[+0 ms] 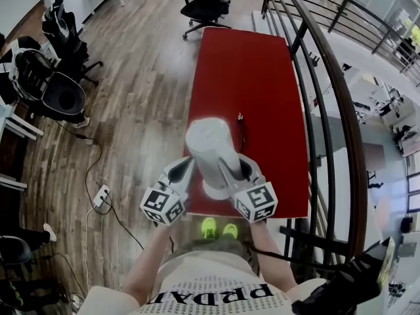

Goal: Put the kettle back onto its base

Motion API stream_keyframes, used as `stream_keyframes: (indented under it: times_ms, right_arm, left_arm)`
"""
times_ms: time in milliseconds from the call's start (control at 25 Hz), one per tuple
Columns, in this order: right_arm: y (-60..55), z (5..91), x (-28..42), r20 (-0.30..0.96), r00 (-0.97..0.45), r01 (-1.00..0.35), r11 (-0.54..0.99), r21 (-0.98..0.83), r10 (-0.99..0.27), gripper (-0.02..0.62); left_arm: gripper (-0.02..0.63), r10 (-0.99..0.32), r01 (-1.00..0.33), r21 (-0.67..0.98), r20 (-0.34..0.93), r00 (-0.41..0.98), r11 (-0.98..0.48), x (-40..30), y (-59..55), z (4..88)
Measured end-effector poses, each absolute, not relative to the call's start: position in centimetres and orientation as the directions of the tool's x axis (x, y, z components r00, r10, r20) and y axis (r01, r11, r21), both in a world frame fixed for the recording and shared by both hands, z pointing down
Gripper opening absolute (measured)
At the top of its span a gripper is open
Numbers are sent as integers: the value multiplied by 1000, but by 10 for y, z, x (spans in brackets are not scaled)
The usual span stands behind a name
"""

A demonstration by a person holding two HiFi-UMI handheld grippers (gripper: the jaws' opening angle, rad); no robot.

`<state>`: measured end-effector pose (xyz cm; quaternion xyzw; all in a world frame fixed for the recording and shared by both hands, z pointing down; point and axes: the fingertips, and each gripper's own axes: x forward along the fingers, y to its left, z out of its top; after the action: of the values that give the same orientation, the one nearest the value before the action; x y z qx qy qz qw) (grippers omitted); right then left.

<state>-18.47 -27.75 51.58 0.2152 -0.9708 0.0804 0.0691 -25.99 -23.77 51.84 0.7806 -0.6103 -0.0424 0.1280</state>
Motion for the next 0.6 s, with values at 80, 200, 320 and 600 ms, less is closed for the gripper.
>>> stream_keyframes:
  times_ms: [80,200,320,600]
  right_arm:
    - [-276,518,-188,168,-901,-423,897,-128,-401,121]
    - [-270,521,-191,167,-905,-413,902,-129,-391,121]
    - [-267,525,-190,154,-910,-404,906,-128,-384,121]
    - [-255,541,-181,115,-921,-384,917,-102,-373,121]
  left_arm:
    - [-5,-964,-942,254,95,250,-219,-261,-236,520]
    - [-5,-963,-942,256,102,249,-217,-261,-233,522]
    - [-5,-962,-941,256,105,254,-220,-259,-232,526]
    - [-5,-957,-938,263,119,263,-225,-255,-220,539]
